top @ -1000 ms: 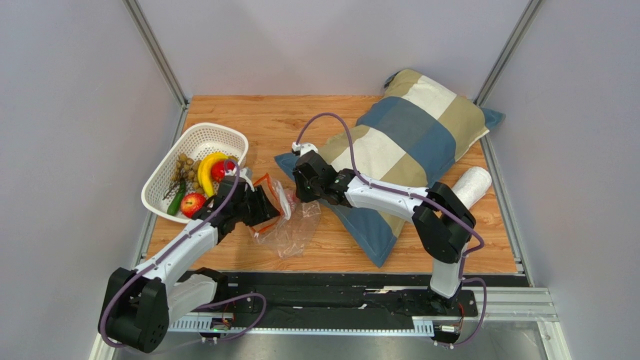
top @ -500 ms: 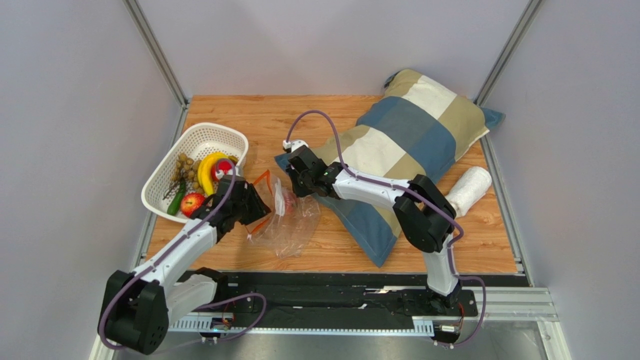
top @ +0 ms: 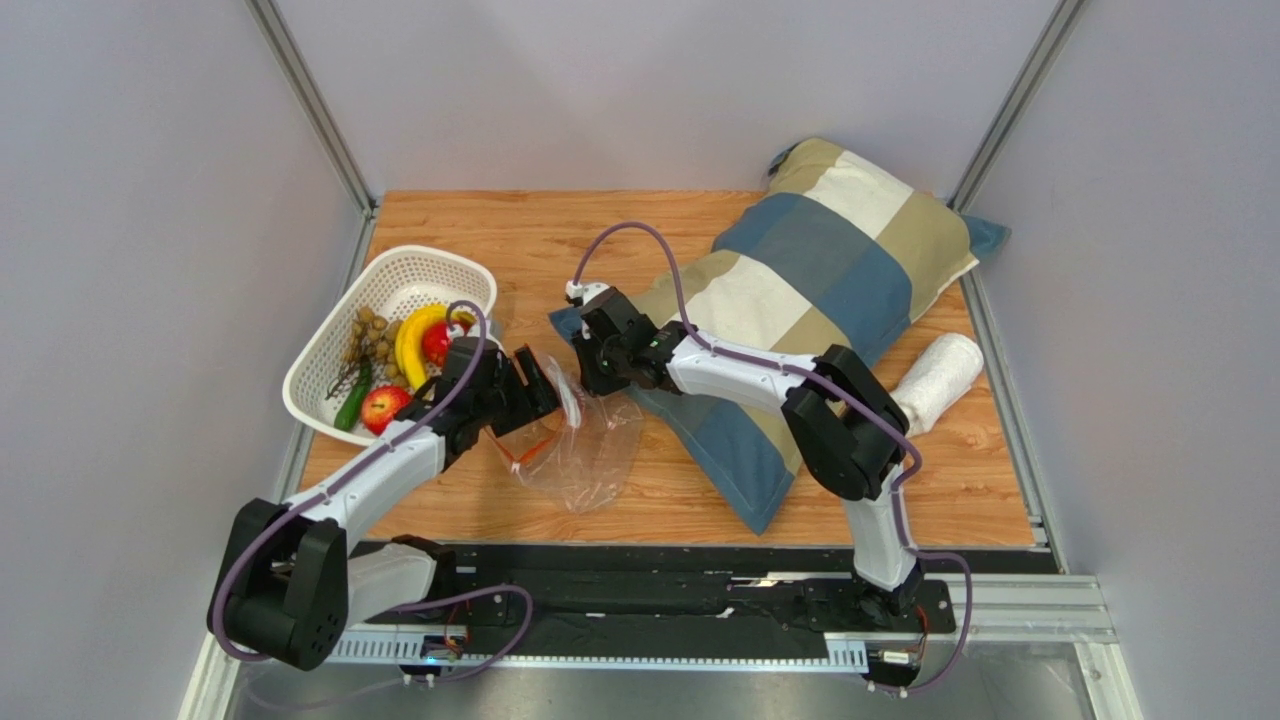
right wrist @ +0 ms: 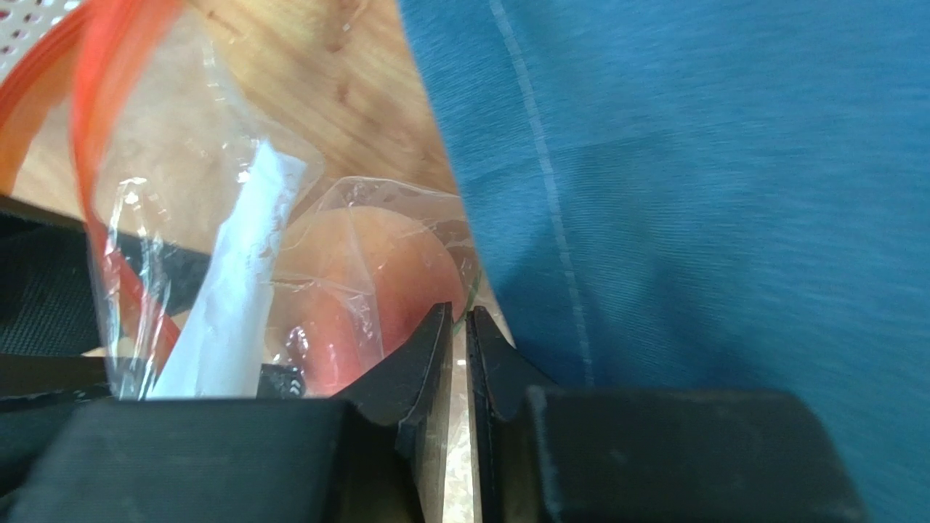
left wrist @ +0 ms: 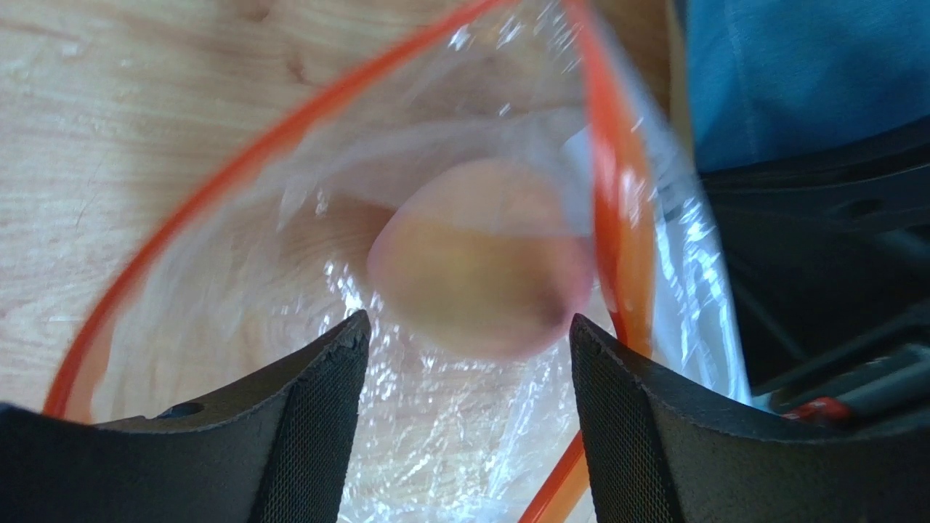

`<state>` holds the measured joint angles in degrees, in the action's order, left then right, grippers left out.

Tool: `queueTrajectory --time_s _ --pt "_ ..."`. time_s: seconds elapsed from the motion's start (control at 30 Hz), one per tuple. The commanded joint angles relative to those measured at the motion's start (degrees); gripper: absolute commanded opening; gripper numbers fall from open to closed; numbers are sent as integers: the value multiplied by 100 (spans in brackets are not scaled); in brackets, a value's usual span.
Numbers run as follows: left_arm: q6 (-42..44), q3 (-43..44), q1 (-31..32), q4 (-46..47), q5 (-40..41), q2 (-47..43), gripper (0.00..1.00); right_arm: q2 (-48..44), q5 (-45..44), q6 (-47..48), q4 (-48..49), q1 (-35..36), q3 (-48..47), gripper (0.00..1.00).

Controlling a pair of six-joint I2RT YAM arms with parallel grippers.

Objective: Open the zip-top bag and remove the fake food

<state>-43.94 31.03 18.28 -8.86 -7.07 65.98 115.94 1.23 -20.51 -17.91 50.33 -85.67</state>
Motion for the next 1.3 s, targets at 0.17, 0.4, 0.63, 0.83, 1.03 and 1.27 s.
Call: queueTrajectory --time_s 0.17,0.4,0.63,0.83,1.03,1.27 --pt "122 25 -9 615 -207 222 73 78 772 -286 473 -23 94 13" --pt "88 26 -9 631 -347 696 73 104 843 -418 587 -40 138 12" --pt "53 203 17 306 -725 1242 75 210 1063 -638 736 -32 182 11" --pt "53 44 44 -54 -760 882 78 96 1045 -866 956 -32 498 9" --pt "61 -96 88 -186 -832 637 78 87 599 -928 641 21 376 8" --pt "114 -228 88 -291 -831 311 78 -659 -518 -621 -430 74 446 9"
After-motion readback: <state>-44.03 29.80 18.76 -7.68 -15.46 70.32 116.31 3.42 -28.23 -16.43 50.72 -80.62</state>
